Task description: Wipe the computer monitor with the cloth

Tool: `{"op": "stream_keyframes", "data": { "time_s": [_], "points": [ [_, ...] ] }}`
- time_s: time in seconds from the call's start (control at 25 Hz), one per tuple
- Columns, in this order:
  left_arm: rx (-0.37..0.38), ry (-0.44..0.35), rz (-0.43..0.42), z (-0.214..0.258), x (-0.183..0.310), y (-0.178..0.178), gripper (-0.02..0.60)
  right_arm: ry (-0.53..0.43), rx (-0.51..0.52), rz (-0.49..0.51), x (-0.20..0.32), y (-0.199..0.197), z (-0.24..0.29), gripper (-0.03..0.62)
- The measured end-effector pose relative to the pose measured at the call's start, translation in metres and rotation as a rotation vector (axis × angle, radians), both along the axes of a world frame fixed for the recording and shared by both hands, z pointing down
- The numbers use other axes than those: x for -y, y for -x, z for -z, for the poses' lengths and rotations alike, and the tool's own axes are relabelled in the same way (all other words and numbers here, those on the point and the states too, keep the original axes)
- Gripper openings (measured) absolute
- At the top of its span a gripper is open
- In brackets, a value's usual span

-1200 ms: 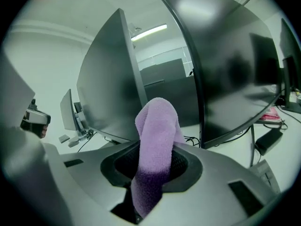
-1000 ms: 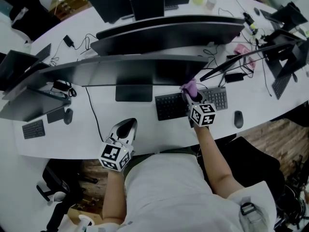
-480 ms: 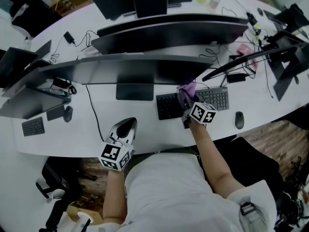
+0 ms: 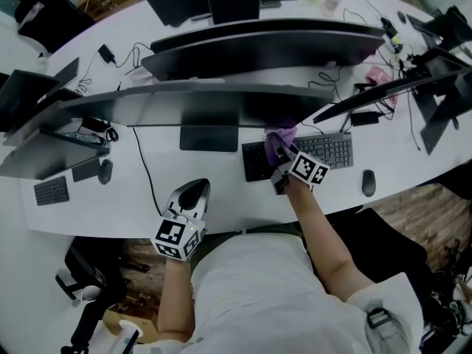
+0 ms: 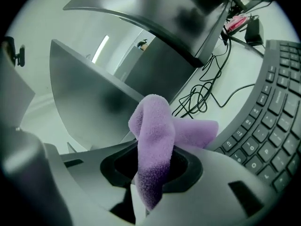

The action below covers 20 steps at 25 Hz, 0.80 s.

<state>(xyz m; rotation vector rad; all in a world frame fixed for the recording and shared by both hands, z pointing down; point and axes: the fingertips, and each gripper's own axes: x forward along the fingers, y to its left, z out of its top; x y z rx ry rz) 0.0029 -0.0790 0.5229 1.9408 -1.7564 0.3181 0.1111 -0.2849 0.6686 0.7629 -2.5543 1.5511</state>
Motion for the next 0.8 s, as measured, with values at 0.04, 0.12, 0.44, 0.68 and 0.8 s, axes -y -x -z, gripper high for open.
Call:
{"op": "stream_keyframes", "data": {
  "time_s": [0.04,0.12,0.44,0.68,0.8],
  "points": [
    [0.001,0.002,0.001,0.0,-0.001,0.002,0.003,0.006,0.008,0.002,-0.001,0.003,0.0,0.109],
    [0.0,0.005,0.005,0.0,-0.004,0.007,0.003,0.014,0.02,0.005,-0.004,0.009,0.0,0.109],
    [-0.01,0.016,0.004,-0.002,-0.015,0.026,0.003,0.05,0.066,0.001,-0.011,0.03,0.001,0.107],
    [-0.016,0.017,-0.005,-0.001,-0.027,0.042,0.003,0.056,0.084,0.023,-0.025,0.057,0.003,0.107],
    [-0.017,0.019,-0.003,-0.001,-0.035,0.053,0.003,0.051,0.087,0.03,-0.031,0.072,0.003,0.107]
  ]
}}
